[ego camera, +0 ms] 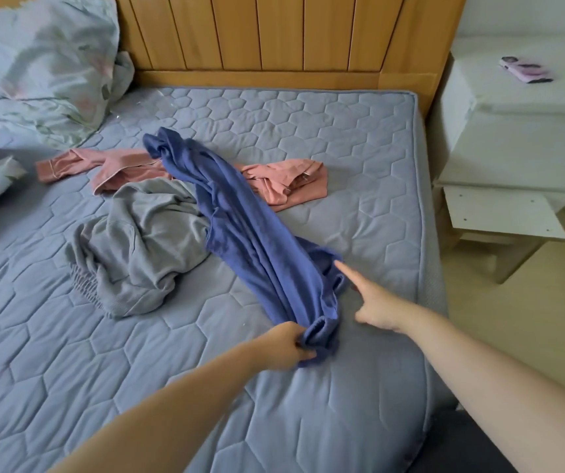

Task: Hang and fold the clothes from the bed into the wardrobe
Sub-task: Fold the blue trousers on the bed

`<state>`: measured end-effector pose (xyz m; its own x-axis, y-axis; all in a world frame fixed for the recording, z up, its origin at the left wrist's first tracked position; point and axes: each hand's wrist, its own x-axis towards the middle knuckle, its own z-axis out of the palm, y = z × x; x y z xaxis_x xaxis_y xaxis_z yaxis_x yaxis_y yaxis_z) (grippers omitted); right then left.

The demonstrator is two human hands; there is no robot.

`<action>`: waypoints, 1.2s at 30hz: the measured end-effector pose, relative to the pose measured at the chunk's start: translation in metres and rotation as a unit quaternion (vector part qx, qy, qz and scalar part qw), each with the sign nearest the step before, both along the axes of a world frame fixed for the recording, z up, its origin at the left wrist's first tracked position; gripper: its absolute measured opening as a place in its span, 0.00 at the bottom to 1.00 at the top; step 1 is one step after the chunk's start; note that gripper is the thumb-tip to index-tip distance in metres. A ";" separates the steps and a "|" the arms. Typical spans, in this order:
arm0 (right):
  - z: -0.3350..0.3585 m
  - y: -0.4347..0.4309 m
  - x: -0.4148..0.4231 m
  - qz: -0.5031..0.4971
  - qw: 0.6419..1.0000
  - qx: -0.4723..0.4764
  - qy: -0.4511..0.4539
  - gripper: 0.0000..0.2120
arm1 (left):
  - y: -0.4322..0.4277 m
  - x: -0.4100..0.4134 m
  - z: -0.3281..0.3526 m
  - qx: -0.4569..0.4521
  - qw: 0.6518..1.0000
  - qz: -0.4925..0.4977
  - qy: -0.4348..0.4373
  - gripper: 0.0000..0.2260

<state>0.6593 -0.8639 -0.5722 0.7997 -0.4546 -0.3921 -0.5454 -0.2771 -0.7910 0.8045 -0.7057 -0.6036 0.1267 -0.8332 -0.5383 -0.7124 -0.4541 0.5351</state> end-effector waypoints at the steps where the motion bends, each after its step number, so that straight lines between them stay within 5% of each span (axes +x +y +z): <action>1: 0.007 0.009 0.003 0.051 0.997 -0.056 0.015 0.45 | 0.006 -0.001 0.006 0.009 1.000 -0.019 0.003 0.16; 5: 0.022 0.053 0.014 0.159 0.948 -0.253 0.110 0.34 | 0.020 0.007 0.042 0.013 0.998 -0.018 0.052 0.14; 8: 0.044 0.064 0.017 0.084 0.967 -0.217 0.102 0.35 | 0.023 0.019 0.078 -0.032 0.998 0.002 0.046 0.12; 10: 0.068 0.057 0.016 0.041 0.977 -0.199 0.064 0.22 | 0.022 0.026 0.099 -0.099 0.994 0.047 0.023 0.06; 13: 0.112 0.048 0.010 -0.038 0.990 -0.133 -0.019 0.10 | 0.015 0.030 0.136 -0.204 0.971 0.121 0.016 0.11; 19: 0.195 0.048 -0.011 -0.039 0.988 -0.031 -0.146 0.14 | -0.012 0.021 0.240 -0.340 0.935 0.100 0.028 0.03; 22: 0.226 0.058 -0.017 -0.010 0.979 0.017 -0.203 0.28 | -0.022 0.011 0.300 -0.389 0.910 0.106 0.093 0.04; 26: 0.261 0.070 -0.008 -0.092 0.957 -0.043 -0.273 0.32 | -0.032 -0.009 0.363 -0.397 0.886 0.075 0.229 0.08; 31: 0.312 0.061 -0.017 -0.226 0.918 -0.060 -0.319 0.16 | -0.038 -0.028 0.418 -0.407 0.856 0.055 0.314 0.09; 36: 0.375 0.045 -0.047 -0.310 0.867 -0.033 -0.389 0.02 | -0.046 -0.031 0.443 -0.461 0.827 0.207 0.245 0.03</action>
<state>0.6127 -0.8193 -0.1975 0.4040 -0.8927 0.1996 0.0856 -0.1804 -0.9799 0.7738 -0.7519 -0.1601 0.4582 -0.8582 0.2314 -0.1935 0.1578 0.9683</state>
